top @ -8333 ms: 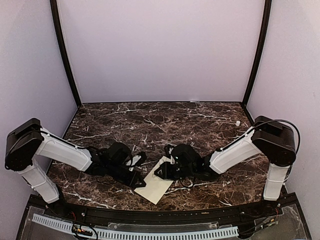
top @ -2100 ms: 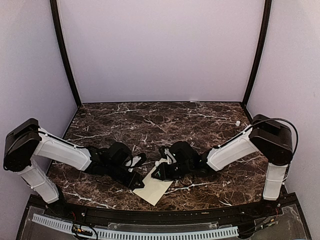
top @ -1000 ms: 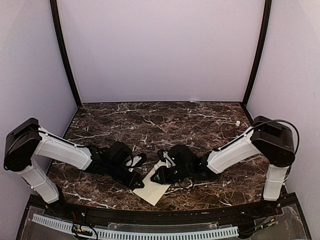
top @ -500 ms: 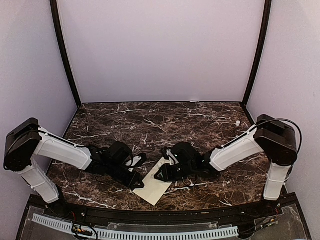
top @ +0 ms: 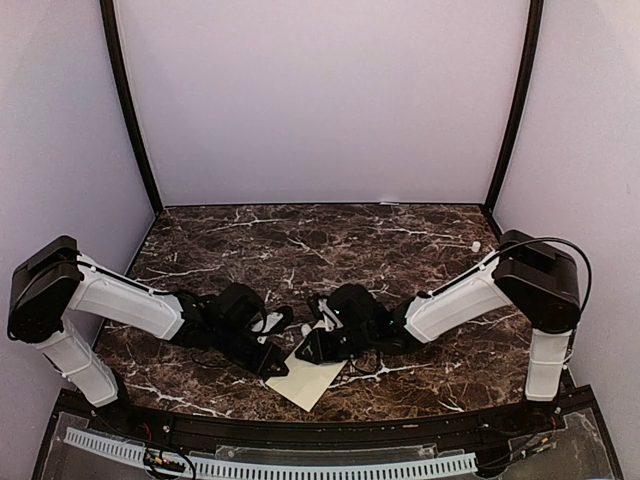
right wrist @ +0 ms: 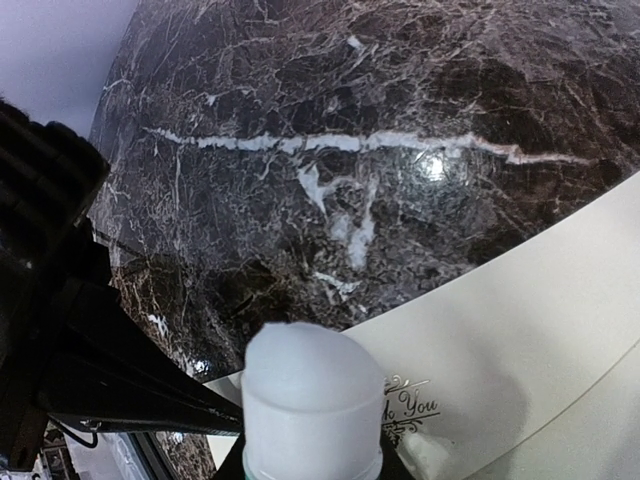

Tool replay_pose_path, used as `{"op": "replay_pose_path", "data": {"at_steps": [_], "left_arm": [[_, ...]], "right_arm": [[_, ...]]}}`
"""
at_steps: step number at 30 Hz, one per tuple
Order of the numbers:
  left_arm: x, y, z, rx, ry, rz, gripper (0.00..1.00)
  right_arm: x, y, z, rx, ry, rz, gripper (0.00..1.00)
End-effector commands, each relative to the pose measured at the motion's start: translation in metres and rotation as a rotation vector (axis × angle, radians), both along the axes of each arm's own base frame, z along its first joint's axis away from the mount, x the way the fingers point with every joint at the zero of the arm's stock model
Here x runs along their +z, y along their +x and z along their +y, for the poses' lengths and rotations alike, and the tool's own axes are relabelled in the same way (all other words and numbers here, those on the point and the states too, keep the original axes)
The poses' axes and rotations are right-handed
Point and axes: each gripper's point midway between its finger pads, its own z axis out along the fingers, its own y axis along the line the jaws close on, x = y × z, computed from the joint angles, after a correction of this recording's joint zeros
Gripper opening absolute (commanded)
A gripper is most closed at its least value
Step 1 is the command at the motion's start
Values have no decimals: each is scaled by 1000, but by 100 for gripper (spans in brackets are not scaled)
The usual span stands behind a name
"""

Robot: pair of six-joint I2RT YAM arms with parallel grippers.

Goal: Place the letter into the envelope and seal it
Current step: Seal the envelope flap on the envelope.

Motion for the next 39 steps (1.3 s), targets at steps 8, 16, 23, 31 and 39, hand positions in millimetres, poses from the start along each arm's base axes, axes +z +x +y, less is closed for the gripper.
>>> {"op": "replay_pose_path", "data": {"at_steps": [8, 16, 23, 31, 39], "left_arm": [[-13, -6, 12, -7, 76, 21, 0], [-12, -5, 10, -7, 71, 21, 0], [-10, -4, 10, -6, 71, 14, 0], [-8, -2, 9, 5, 61, 10, 0], [-2, 5, 11, 42, 61, -26, 0]], "right_arm": [[-30, 19, -46, -83, -131, 30, 0], [-35, 30, -49, -89, -138, 31, 0], [-27, 13, -46, -59, -112, 42, 0], [-19, -19, -26, -11, -69, 74, 0], [-12, -28, -11, 6, -22, 70, 0]]}}
